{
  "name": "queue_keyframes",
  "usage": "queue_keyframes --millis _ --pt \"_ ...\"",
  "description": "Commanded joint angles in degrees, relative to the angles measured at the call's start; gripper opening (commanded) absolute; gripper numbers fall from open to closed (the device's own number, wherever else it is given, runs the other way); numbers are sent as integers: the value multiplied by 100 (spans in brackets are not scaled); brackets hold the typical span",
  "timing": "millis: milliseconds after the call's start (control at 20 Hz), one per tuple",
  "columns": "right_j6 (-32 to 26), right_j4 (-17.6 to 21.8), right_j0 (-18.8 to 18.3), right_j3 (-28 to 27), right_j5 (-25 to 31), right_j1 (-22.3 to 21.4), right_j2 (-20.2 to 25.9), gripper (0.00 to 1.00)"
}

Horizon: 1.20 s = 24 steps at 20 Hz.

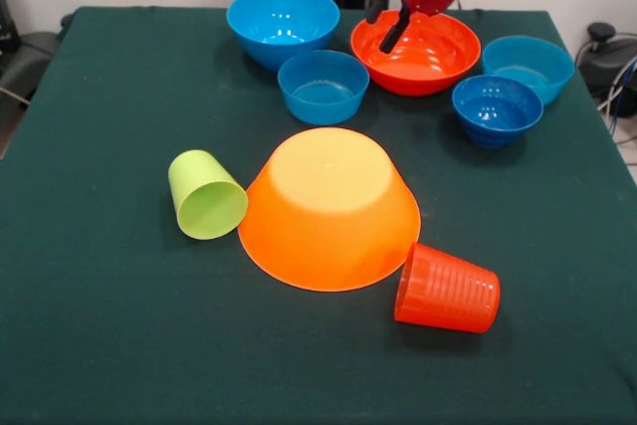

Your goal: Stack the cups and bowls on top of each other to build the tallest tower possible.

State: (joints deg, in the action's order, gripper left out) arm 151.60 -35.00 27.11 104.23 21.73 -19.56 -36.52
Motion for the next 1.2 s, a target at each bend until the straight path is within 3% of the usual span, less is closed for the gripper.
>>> queue_keyframes --millis 50,550,850,1000,1200 --pt "1567 -503 77 -303 -104 140 888 100" --pt "1147 -722 -158 -105 -471 -37 1396 100" --pt "942 -688 -383 -20 -712 -99 1687 100" --pt "865 -622 -621 50 -1117 -108 1975 100" --pt "840 -533 -735 -27 -1116 -95 2038 100"
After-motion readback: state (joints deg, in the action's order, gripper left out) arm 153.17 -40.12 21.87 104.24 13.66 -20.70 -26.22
